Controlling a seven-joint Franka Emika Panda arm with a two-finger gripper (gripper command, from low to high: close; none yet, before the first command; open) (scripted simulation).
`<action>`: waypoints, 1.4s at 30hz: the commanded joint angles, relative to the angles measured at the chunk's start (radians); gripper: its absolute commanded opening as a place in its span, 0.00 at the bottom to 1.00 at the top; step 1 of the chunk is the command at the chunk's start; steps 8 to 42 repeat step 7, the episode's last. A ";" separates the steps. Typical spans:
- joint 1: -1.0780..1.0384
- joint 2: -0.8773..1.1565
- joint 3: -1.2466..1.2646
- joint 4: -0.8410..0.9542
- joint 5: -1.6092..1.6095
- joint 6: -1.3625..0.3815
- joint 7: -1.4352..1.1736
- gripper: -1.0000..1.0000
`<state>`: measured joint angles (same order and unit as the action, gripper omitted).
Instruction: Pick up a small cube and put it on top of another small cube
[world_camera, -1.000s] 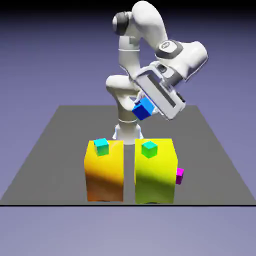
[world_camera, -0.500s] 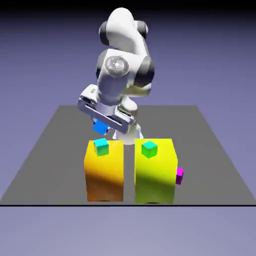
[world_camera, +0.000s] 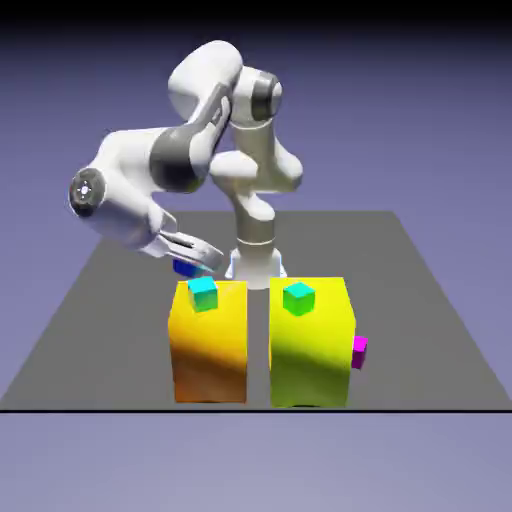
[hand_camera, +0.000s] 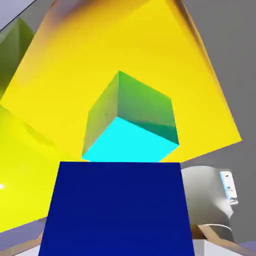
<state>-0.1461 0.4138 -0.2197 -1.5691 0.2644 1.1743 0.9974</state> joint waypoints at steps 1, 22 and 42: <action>0.005 -0.011 0.001 -0.036 -0.003 0.025 -0.002 0.00; 0.011 -0.028 0.002 -0.087 -0.005 0.060 -0.005 1.00; 0.011 -0.028 0.002 -0.087 -0.005 0.060 -0.005 1.00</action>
